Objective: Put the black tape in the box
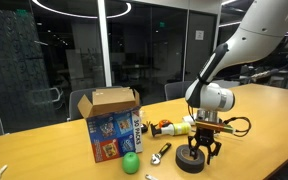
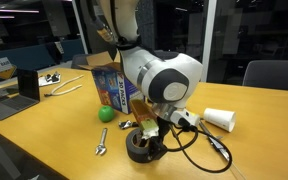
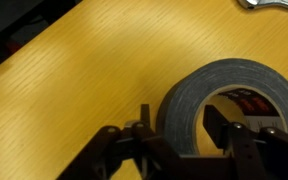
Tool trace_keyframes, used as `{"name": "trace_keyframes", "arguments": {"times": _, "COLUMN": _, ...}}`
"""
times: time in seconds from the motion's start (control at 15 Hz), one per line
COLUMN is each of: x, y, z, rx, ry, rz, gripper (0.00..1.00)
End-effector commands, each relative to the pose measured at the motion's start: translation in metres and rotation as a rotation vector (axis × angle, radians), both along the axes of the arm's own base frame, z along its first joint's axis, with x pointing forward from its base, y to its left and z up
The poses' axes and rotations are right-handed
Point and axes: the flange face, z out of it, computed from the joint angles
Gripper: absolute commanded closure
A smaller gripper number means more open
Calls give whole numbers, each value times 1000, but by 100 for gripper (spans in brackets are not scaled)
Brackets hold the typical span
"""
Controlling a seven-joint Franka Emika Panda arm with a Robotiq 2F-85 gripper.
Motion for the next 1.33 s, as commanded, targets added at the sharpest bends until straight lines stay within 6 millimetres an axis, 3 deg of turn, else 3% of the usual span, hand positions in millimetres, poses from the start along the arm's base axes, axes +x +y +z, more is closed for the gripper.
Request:
{"name": "trace_keyframes", "arguments": {"times": 0.0, "x": 8, "y": -3, "z": -4, "rx": 1, "ry": -6, "rz": 13, "gripper": 71}}
{"name": "trace_keyframes", "arguments": {"times": 0.13, "x": 9, "y": -4, "z": -4, "rx": -1, "ry": -9, "rz": 12, "gripper": 87}}
{"name": "trace_keyframes", "arguments": {"times": 0.33, "x": 10, "y": -6, "z": 1, "rx": -8, "ry": -16, "rz": 7, "gripper": 84}}
{"name": "trace_keyframes", "arguments": {"times": 0.47, "x": 16, "y": -12, "z": 15, "rx": -37, "ry": -31, "rz": 12, "gripper": 84}}
{"name": "trace_keyframes", "arguments": {"times": 0.73, "x": 35, "y": -36, "z": 66, "rx": -147, "ry": -103, "rz": 44, "gripper": 84}}
{"name": "trace_keyframes", "arguments": {"times": 0.93, "x": 50, "y": -51, "z": 116, "rx": -234, "ry": -174, "rz": 61, "gripper": 85}}
{"name": "trace_keyframes", "arguments": {"times": 1.27, "x": 80, "y": -49, "z": 218, "rx": -372, "ry": -306, "rz": 119, "gripper": 85}}
